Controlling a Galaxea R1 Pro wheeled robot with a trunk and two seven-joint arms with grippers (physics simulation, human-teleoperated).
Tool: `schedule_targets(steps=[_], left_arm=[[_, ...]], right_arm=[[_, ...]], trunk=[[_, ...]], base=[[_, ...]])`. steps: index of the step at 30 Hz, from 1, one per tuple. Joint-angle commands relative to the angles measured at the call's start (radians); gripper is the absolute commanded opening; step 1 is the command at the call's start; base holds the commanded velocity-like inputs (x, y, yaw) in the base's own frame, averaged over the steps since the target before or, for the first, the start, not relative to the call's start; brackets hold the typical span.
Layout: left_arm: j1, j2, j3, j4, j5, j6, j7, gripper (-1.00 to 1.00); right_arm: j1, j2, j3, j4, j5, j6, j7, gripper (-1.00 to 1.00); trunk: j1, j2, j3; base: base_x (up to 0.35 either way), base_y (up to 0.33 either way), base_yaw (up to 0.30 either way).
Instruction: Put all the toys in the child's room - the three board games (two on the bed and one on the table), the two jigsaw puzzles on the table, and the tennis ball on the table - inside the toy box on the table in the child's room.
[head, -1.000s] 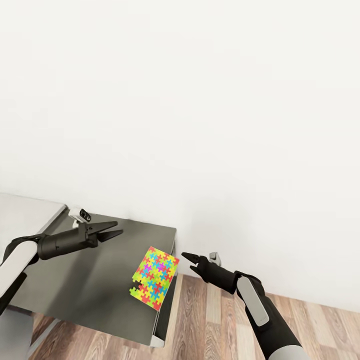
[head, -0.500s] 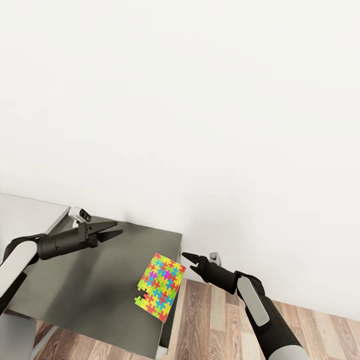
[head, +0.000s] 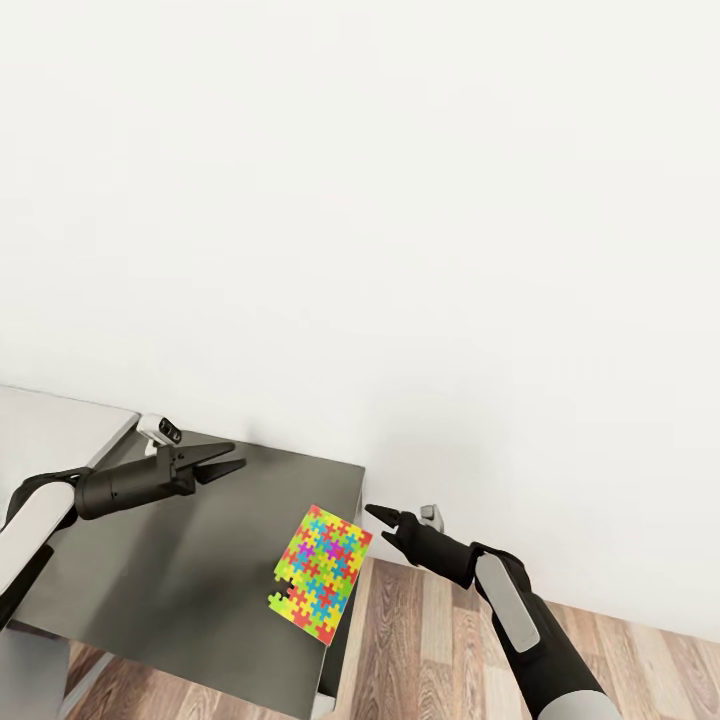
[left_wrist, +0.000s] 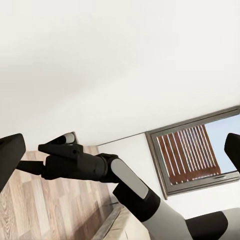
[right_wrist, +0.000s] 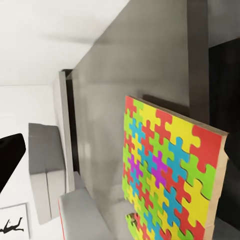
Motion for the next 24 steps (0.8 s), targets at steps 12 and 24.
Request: schedule_targets(steps=[12,24], left_arm=[[-0.001,0.001,-0.002,0.001,0.000,0.003,-0.004,1.00],[-0.001,0.001,-0.001,0.001,0.000,0.003,-0.004,1.00]], right_arm=[[-0.001,0.000,-0.001,0.002,0.000,0.004,0.002,1.00],[-0.001,0.001,-0.001,0.003,0.001,0.004,0.002,1.00]], trunk=[[0.027,-0.050,-0.023],[0.073,-0.134,-0.060]], base=[[0.000,0.000,0.000],[0.000,0.000,0.000]])
